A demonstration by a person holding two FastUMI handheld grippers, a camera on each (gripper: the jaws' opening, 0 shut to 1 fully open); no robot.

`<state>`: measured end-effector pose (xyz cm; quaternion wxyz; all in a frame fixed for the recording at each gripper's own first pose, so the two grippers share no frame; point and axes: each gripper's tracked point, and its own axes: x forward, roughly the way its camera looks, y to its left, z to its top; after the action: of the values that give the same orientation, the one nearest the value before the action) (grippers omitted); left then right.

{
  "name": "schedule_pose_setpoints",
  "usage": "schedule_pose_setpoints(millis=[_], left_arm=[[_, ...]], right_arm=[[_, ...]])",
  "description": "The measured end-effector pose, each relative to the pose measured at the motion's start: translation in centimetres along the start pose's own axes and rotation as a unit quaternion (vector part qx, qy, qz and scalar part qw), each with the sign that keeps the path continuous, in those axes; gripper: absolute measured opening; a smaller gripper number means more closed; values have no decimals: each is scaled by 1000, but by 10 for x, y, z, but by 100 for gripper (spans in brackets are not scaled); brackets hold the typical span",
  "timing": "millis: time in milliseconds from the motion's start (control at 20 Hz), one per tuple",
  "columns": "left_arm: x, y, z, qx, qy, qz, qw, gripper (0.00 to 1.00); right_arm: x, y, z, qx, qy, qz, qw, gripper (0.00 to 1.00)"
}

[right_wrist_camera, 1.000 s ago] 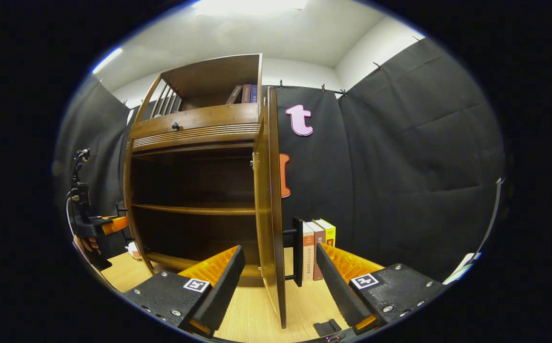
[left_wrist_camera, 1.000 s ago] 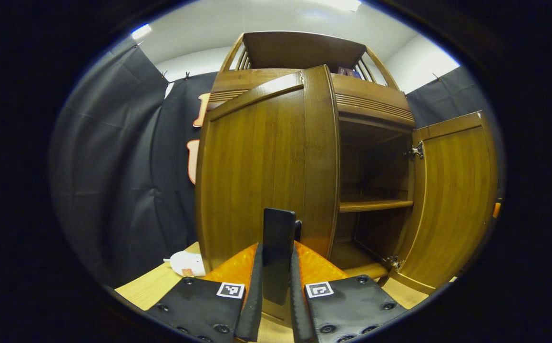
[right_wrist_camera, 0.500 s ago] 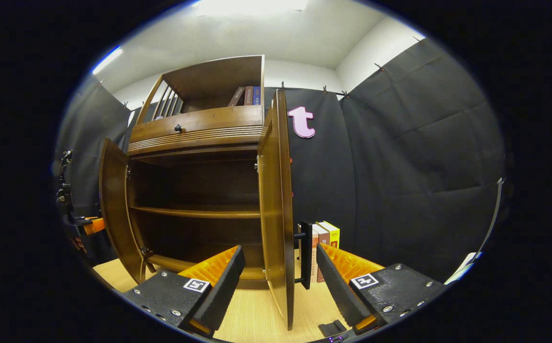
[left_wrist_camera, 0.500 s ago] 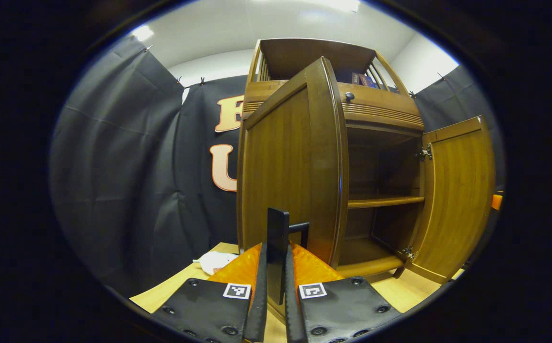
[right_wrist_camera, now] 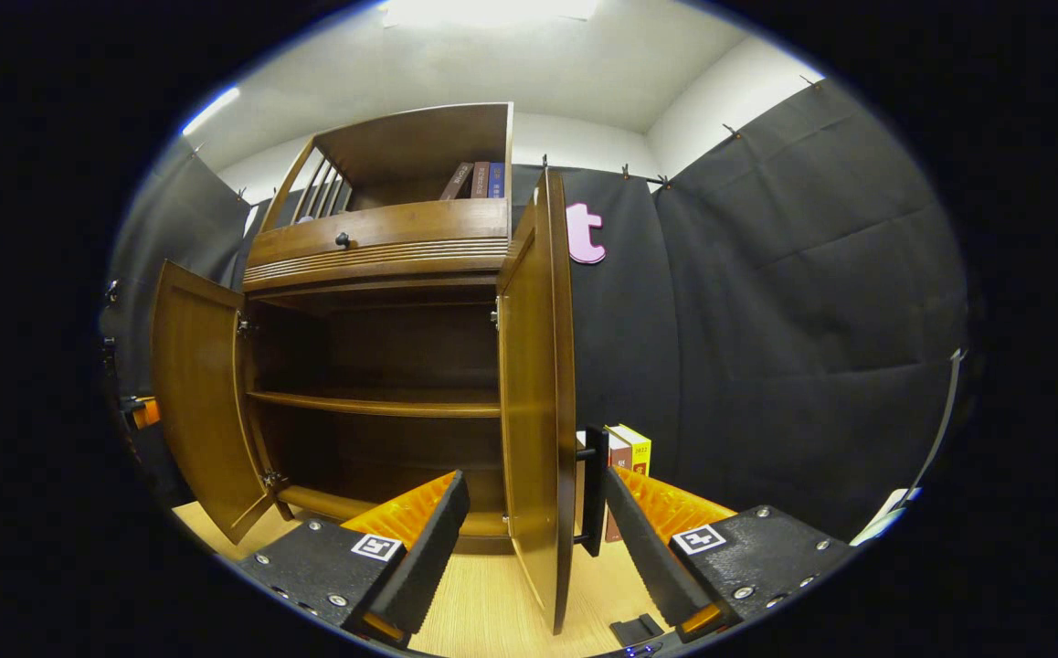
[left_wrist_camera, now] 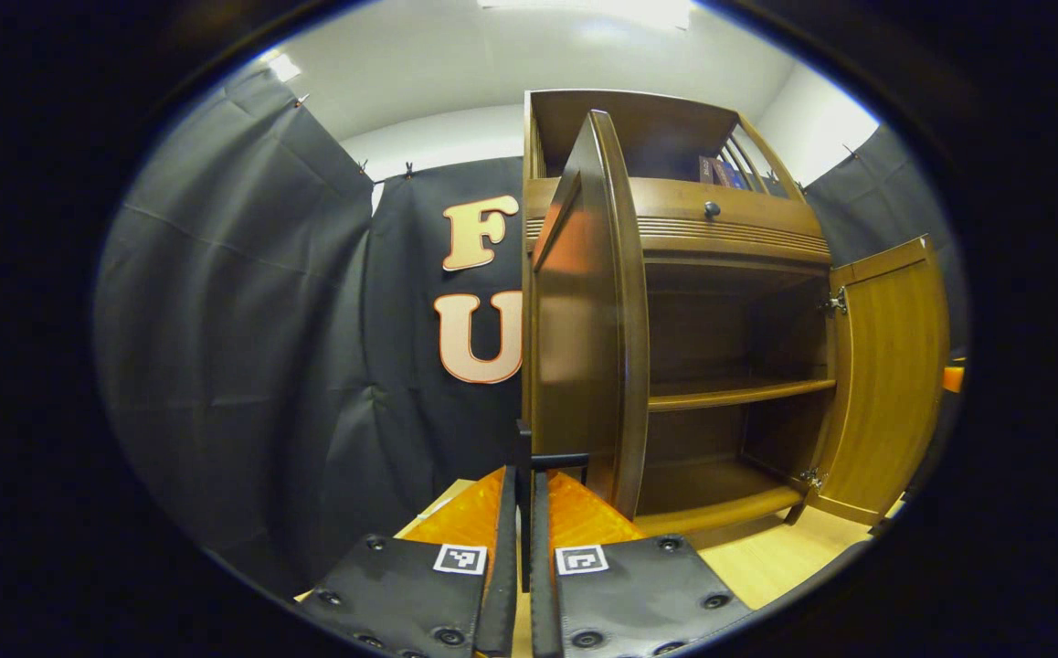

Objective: Open the right door of the double-door shoe cabinet with the right hand, and open the left door with the left hand.

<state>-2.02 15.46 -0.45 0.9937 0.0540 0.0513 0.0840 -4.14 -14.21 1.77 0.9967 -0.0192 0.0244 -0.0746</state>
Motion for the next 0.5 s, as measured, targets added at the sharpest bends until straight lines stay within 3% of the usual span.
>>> schedule_pose_setpoints(millis=[50, 100, 200, 250, 500], left_arm=[[1, 9, 1, 0, -1, -2, 1000, 1], [0, 16, 0, -2, -1, -9, 1000, 11], [2, 24, 0, 6, -4, -24, 1000, 11], [4, 26, 0, 17, -7, -30, 999, 11], [8, 43, 0, 21, -17, -61, 998, 11]], right_arm=[[1, 1, 1, -1, 1, 0, 1000, 92], [1, 3, 1, -2, 1, 1, 1000, 92], [2, 5, 3, 1, 0, -1, 1000, 92], [3, 7, 4, 5, -1, -1, 1000, 99], [8, 13, 9, 9, -2, 0, 1000, 99]])
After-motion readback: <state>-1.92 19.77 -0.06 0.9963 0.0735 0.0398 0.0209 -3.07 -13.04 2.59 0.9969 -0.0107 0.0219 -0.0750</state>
